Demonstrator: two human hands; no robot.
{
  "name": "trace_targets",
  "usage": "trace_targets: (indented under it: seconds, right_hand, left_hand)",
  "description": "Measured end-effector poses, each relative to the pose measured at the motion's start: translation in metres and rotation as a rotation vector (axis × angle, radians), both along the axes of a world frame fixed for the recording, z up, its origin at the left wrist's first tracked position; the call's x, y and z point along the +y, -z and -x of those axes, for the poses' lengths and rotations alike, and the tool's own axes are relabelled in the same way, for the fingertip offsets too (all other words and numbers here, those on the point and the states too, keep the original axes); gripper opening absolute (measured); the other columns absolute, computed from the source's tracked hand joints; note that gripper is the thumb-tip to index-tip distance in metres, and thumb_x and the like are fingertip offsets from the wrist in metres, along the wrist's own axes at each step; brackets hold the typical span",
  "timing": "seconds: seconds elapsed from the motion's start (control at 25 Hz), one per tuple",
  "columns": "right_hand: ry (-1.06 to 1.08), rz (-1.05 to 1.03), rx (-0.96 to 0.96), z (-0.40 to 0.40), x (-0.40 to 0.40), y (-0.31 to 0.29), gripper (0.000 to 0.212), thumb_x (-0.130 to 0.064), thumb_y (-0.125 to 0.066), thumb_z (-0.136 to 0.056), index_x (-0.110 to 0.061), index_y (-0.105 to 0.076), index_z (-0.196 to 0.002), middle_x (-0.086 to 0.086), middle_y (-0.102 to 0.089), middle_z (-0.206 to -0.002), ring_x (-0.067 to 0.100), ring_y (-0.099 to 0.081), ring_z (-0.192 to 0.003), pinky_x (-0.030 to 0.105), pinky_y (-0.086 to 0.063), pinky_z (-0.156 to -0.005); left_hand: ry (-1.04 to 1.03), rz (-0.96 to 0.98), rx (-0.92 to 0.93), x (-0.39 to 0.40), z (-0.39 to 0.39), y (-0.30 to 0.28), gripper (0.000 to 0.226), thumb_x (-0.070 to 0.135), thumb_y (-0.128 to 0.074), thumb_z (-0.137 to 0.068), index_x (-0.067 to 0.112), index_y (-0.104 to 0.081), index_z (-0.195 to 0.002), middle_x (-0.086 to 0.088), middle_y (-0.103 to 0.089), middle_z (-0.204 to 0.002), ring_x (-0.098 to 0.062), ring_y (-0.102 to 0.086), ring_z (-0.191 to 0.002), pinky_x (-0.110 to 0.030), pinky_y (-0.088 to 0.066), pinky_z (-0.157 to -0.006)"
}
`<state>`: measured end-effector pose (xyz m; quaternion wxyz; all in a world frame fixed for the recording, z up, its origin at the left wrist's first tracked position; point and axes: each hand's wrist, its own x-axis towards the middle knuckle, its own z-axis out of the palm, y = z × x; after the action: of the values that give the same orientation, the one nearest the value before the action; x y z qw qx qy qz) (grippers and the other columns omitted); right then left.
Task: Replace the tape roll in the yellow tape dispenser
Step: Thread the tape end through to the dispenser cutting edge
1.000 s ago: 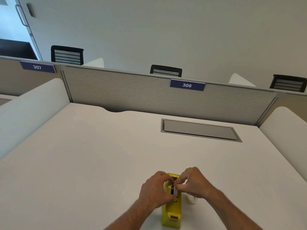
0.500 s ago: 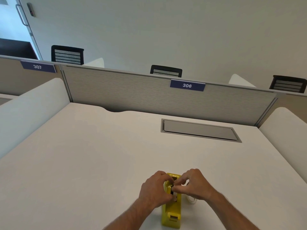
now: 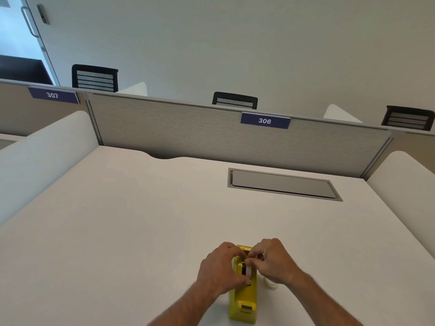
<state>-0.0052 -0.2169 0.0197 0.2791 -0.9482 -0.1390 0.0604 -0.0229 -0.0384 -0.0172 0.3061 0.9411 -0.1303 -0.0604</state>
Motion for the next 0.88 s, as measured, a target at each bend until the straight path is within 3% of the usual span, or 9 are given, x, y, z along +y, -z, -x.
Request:
trace_targets:
  seconds: [0.2,0.4,0.52,0.68,0.88]
  right_hand:
    - [-0.015,0.019,-0.039,-0.0011,-0.001,0.0015,0.007,-0.032,-0.075,-0.08,-0.027,-0.08,-0.083,-0.022,-0.054,-0.058,0.007,-0.058,-0.066,0.019,-0.046,-0.062]
    - [0.024,-0.03,0.017,-0.0008,-0.0045,0.0022,0.014,-0.039,-0.068,-0.082,-0.031,-0.08,-0.081,-0.014,-0.068,-0.068,0.012,-0.061,-0.075,0.027,-0.052,-0.065]
    - [-0.008,-0.034,0.08,-0.0003,-0.0083,-0.0003,0.021,-0.05,-0.075,-0.067,-0.037,-0.079,-0.082,-0.018,-0.07,-0.074,0.008,-0.062,-0.083,0.023,-0.054,-0.069]
    - [-0.017,-0.061,0.113,-0.0009,-0.0096,-0.0002,0.014,-0.036,-0.083,-0.071,-0.039,-0.08,-0.084,-0.014,-0.075,-0.081,0.007,-0.063,-0.087,0.028,-0.056,-0.077]
    - [-0.037,-0.102,0.065,0.0022,-0.0088,0.0021,0.022,-0.025,-0.083,-0.076,-0.044,-0.077,-0.086,-0.015,-0.077,-0.079,0.006,-0.067,-0.082,0.027,-0.056,-0.076]
  left_hand:
    - [0.0,0.0,-0.002,0.0006,-0.0001,-0.0007,0.063,0.063,-0.08,-0.061,0.043,-0.061,-0.117,0.024,-0.05,-0.129,-0.004,-0.054,-0.111,-0.029,-0.052,-0.09]
    - [-0.003,-0.008,0.01,-0.0001,-0.0005,-0.0022,0.062,0.063,-0.08,-0.061,0.043,-0.061,-0.117,0.023,-0.05,-0.13,-0.005,-0.054,-0.111,-0.029,-0.052,-0.091]
    - [-0.004,0.001,0.013,0.0006,-0.0008,-0.002,0.06,0.062,-0.08,-0.059,0.044,-0.062,-0.113,0.024,-0.051,-0.128,-0.004,-0.055,-0.109,-0.028,-0.053,-0.088]
    - [-0.008,0.008,0.017,0.0,-0.0009,-0.0008,0.062,0.065,-0.08,-0.059,0.044,-0.062,-0.113,0.024,-0.051,-0.127,-0.003,-0.054,-0.107,-0.028,-0.053,-0.088]
    - [-0.015,0.034,0.043,0.0005,-0.0001,0.0,0.062,0.065,-0.08,-0.059,0.045,-0.061,-0.115,0.025,-0.05,-0.128,-0.003,-0.054,-0.107,-0.027,-0.053,-0.087]
